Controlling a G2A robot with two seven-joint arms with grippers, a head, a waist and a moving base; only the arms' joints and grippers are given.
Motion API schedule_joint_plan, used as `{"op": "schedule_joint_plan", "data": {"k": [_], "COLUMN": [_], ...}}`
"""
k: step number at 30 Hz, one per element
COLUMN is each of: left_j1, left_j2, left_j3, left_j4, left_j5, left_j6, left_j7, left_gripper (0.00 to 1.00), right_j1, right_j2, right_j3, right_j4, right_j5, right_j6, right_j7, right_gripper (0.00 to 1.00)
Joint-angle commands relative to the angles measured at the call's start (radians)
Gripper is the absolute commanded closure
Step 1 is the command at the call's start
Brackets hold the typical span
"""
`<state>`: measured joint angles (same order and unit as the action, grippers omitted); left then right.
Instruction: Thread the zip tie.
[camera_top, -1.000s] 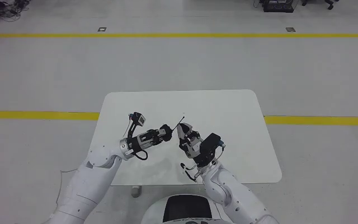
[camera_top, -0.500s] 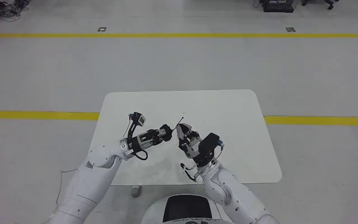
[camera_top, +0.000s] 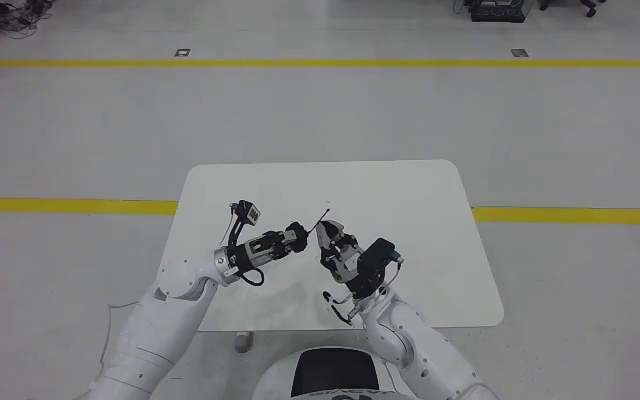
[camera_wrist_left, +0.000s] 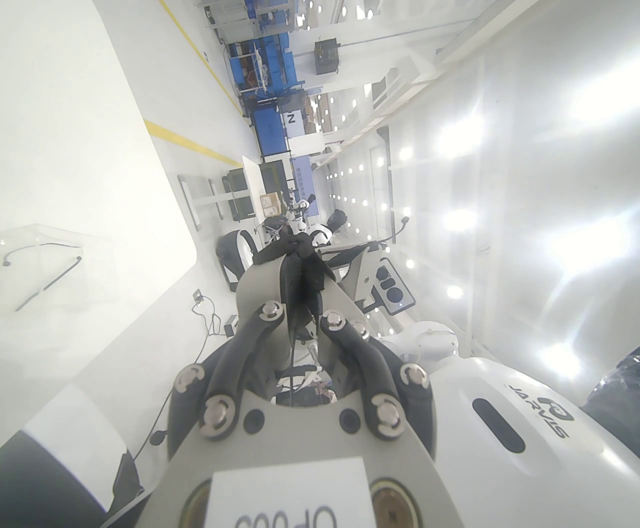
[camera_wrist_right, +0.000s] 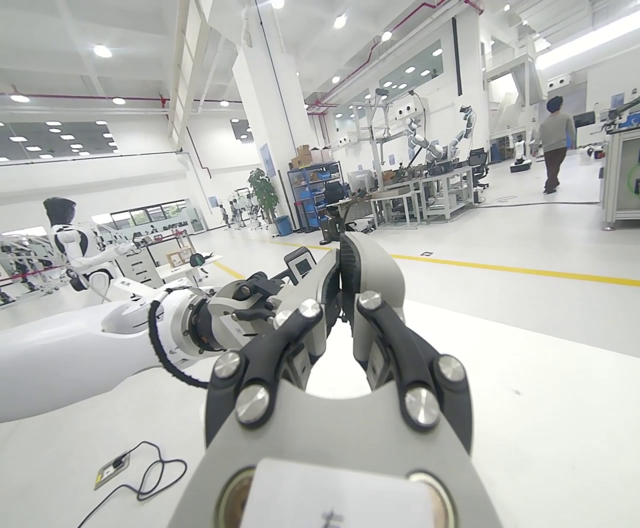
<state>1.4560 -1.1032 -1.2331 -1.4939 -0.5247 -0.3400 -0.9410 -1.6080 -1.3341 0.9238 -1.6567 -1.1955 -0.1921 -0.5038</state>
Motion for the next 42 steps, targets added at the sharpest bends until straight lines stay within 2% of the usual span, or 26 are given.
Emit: {"op": "schedule_joint_plan", "data": {"k": [1, 36, 42], "left_j1": [0.0, 0.0, 0.0], "left_j2": [0.0, 0.0, 0.0], "left_j3": [0.0, 0.0, 0.0], "left_j4": [0.0, 0.0, 0.0], "left_j5": [0.0, 0.0, 0.0], "left_j6": [0.0, 0.0, 0.0], "left_j7": [0.0, 0.0, 0.0], "left_gripper": [1.0, 1.0, 1.0], "right_j1": [-0.001, 0.009, 0.004], "right_j2": [0.0, -0.007, -0.007], "right_j3": [0.001, -0.004, 0.003], "right_j4": [-0.001, 0.01, 0.004], "right_j5": [0.001, -0.008, -0.009], "right_j6": [-0.005, 0.019, 0.016], "right_j7": [-0.003, 0.009, -0.014], "right_gripper": [1.0, 1.0, 1.0]}}
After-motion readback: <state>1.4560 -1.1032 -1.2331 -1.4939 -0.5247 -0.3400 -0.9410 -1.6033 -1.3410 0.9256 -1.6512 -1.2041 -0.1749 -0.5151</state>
